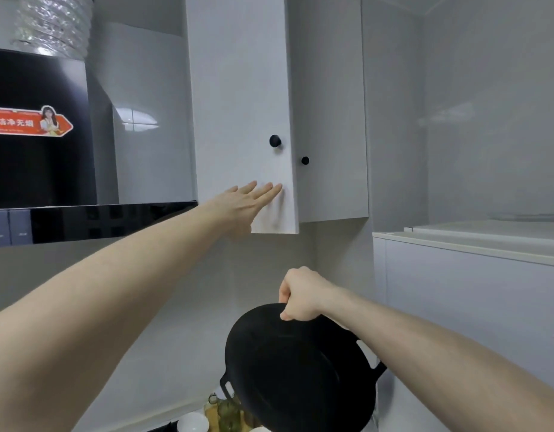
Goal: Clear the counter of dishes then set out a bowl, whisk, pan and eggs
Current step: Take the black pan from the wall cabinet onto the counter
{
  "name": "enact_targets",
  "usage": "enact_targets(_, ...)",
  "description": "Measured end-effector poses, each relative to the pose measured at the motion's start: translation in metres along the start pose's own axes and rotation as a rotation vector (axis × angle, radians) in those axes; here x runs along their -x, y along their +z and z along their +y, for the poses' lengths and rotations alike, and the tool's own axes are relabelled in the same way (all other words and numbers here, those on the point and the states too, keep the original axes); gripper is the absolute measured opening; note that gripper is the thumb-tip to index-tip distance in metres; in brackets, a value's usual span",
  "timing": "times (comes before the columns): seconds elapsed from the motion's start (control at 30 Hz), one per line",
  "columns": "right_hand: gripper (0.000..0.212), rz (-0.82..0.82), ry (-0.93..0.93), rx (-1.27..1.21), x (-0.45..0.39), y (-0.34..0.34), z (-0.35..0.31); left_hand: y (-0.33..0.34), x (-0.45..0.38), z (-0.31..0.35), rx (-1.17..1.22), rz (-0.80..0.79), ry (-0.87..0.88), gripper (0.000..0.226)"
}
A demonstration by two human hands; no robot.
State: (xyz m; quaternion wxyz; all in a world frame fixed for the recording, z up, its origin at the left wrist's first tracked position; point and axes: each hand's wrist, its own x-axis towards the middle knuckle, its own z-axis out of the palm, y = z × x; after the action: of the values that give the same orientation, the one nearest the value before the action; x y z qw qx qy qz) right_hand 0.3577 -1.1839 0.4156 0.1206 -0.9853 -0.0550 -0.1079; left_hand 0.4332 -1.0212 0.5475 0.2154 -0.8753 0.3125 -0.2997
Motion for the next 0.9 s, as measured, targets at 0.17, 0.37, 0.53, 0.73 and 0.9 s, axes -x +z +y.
enact_targets(0.17, 0.019, -0.064, -0.058, -0.020, -0.040, 0.018, 0.007, 0.034, -0.027, -0.017, -0.072, -0.141, -0.060, 0.098)
enact_targets(0.37, 0.023, -0.163, -0.092, -0.034, -0.092, 0.047, 0.021, 0.079, -0.043, -0.041, -0.174, -0.211, -0.127, 0.095)
enact_targets(0.53, 0.017, -0.268, -0.142, -0.006, -0.139, 0.071, 0.027, 0.109, -0.050, -0.053, -0.177, -0.177, -0.133, 0.100)
enact_targets(0.73, 0.025, -0.324, -0.213, -0.003, -0.176, 0.090, 0.022, 0.132, -0.060, -0.055, -0.192, -0.116, -0.164, 0.100)
enact_targets(0.9, 0.017, -0.356, -0.248, -0.003, -0.197, 0.101, 0.021, 0.143, -0.069, -0.053, -0.196, -0.127, -0.217, 0.102)
